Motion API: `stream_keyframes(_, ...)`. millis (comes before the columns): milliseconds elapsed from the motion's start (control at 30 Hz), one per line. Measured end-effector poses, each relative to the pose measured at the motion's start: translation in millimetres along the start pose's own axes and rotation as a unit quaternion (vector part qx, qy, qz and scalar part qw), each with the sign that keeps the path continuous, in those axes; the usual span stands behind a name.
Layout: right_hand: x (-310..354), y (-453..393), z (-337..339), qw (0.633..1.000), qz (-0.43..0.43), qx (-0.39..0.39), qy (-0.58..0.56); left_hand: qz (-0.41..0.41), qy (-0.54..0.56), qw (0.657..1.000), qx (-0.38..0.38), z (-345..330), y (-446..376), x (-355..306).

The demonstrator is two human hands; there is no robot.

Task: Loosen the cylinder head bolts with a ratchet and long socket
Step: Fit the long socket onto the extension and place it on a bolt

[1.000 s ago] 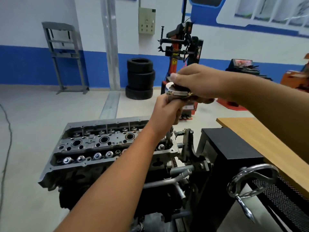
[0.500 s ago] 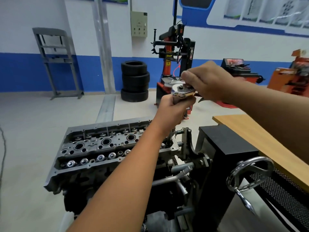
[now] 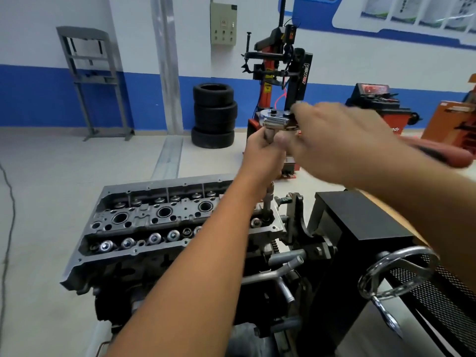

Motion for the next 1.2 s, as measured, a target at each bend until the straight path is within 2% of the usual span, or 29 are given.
stream_keyframes(100,-18.5,-32.5,-4.1,0.967,0.115,0.095,-0.205,0.037,-0.025,0.993,0.105,18.8,17.4,-3.0)
stream_keyframes(167,-28.3,-46.4,-9.6,0.954,0.153,0.118,-0.229,0.046,-0.106,0.984,0.138,27.9,25.0,-5.7)
stream_keyframes(267,-26.3,-60.1,-15.9,0.971,0.185,0.086,-0.122,0.021,-0.219,0.968,0.124,26.4,25.8,-11.8)
stream_keyframes(367,-23.1,-57.0,-19.0,0.980,0.179,0.074,0.036,0.001,-0.251,0.961,0.113,20.7,27.1,-11.2)
stream_keyframes(433,-26.2,-43.1,-13.6,0.980,0.166,0.080,0.074,-0.016,-0.261,0.961,0.084,23.0,26.9,-8.7)
stream_keyframes(500,-32.6,-27.2,-9.9,0.979,0.143,0.142,-0.021,-0.028,-0.266,0.963,0.044,24.1,25.8,-9.3)
stream_keyframes(567,-31.9,-15.8,-8.5,0.955,0.105,0.226,-0.163,-0.030,-0.270,0.962,0.017,23.2,23.9,-9.3)
stream_keyframes(600,-31.0,-16.2,-7.3,0.947,0.108,0.241,-0.181,-0.027,-0.272,0.962,0.012,23.3,24.0,-9.6)
stream_keyframes(667,-30.4,-27.7,-5.0,0.958,0.127,0.213,-0.145,-0.011,-0.262,0.964,0.030,24.6,25.5,-11.4)
stream_keyframes(800,-24.9,-44.3,-6.7,0.983,0.134,0.090,-0.087,0.013,-0.258,0.959,0.116,13.1,34.9,-10.6)
stream_keyframes(933,-26.5,-42.1,-12.2,0.990,0.126,0.043,-0.035,-0.016,-0.267,0.962,0.053,12.1,33.8,-5.8)
stream_keyframes(1000,-35.4,-33.0,-13.4,0.985,0.103,0.111,-0.082,-0.033,-0.253,0.967,-0.001,16.0,31.7,-3.6)
stream_keyframes(1100,-44.9,-13.6,-18.0,0.921,0.051,0.278,-0.269,-0.034,-0.253,0.966,-0.034,8.3,28.7,-0.7)
stream_keyframes(1133,-45.9,-12.4,-15.7,0.914,0.058,0.288,-0.280,-0.022,-0.252,0.967,-0.027,5.9,27.7,-0.5)
stream_keyframes(1200,-45.7,-21.1,-10.5,0.941,0.113,0.247,-0.202,0.002,-0.226,0.974,0.010,4.8,25.8,-4.6)
Point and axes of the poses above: each hand's wrist, its own y-axis away from the middle knuckle, its own z-axis out of the back of the hand, x = y × z, the point moved 6 cm from there along -y, towards the middle knuckle, and after that the axes turned 12 degrees about y, right-handed, at the moved point
